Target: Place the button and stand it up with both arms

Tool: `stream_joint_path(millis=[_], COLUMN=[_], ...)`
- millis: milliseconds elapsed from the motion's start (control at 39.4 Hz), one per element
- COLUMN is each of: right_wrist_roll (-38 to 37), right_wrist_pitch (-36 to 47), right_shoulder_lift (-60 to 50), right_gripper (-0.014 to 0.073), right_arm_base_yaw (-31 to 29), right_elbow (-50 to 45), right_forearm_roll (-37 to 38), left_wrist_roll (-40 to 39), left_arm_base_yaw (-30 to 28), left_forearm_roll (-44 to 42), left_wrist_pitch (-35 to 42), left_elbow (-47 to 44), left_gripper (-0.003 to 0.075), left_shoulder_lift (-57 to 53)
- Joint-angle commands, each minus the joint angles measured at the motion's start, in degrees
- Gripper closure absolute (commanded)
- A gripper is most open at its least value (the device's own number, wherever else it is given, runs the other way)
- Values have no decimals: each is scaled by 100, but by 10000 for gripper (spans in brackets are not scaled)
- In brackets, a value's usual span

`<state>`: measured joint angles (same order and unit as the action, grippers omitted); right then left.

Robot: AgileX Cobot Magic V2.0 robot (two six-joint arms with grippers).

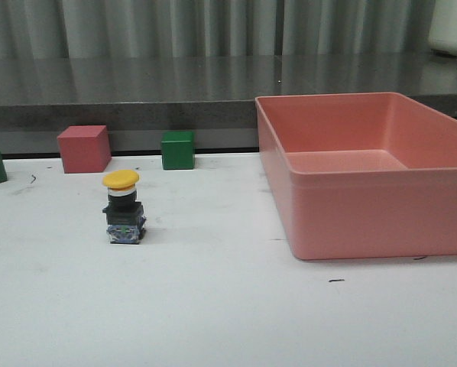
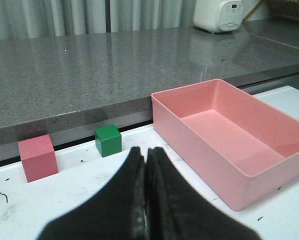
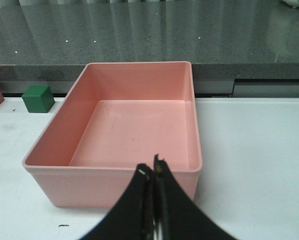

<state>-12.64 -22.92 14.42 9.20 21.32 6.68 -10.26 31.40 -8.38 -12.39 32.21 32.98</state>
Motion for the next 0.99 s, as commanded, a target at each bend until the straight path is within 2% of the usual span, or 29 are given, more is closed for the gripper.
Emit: stream_joint_path(millis=[0,279,432,661,965], right_wrist_roll=[47,47,47,47,47], right_wrist_pitch=[505,505,505,505,505], right_shoulder_lift=[33,33,33,33,33], right_gripper=[663,663,663,663,663], right_arm_base_yaw=[-31,-31,-31,-31,-31], right_elbow=[134,134,134,134,134], right_forearm_roll=[77,77,77,77,77], left_wrist_roll=[-39,-39,-39,-28,-5], left_arm_base_yaw=[43,31,-196,-1335,-2976], left_forearm_roll=[45,116,310,838,879], left_wrist_pitch=[433,456,444,444,454], left_elbow=[154,-33,-472,-1363,-2522], left_gripper=[740,741,741,740,741], left_shoulder_lift=[4,-119,-732,-1944,-3202])
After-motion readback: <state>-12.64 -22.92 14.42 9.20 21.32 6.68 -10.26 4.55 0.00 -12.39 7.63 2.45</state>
